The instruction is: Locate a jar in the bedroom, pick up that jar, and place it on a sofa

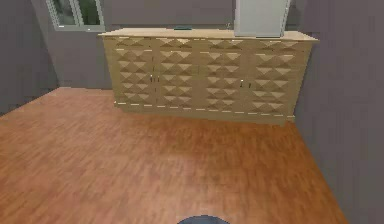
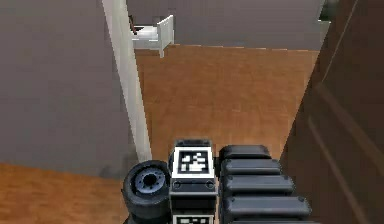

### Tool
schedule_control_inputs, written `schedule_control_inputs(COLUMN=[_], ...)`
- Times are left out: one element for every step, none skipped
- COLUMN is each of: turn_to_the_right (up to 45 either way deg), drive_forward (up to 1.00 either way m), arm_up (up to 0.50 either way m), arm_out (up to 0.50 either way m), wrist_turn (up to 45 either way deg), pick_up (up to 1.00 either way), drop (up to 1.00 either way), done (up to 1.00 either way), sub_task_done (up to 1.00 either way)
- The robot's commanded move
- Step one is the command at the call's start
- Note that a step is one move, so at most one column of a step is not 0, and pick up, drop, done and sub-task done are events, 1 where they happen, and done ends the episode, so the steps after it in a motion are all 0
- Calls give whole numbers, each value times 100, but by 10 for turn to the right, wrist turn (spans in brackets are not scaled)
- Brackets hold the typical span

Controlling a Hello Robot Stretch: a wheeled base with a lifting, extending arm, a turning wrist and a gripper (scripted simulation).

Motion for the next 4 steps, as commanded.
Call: schedule_control_inputs(turn_to_the_right=[90, 0, -270, 0], drive_forward=[0, 10, 0, 90], arm_up=[0, 0, 0, 0], arm_out=[0, 0, 0, 0], wrist_turn=[0, 0, 0, 0], pick_up=[0, 0, 0, 0], drop=[0, 0, 0, 0], done=[0, 0, 0, 0], sub_task_done=[0, 0, 0, 0])
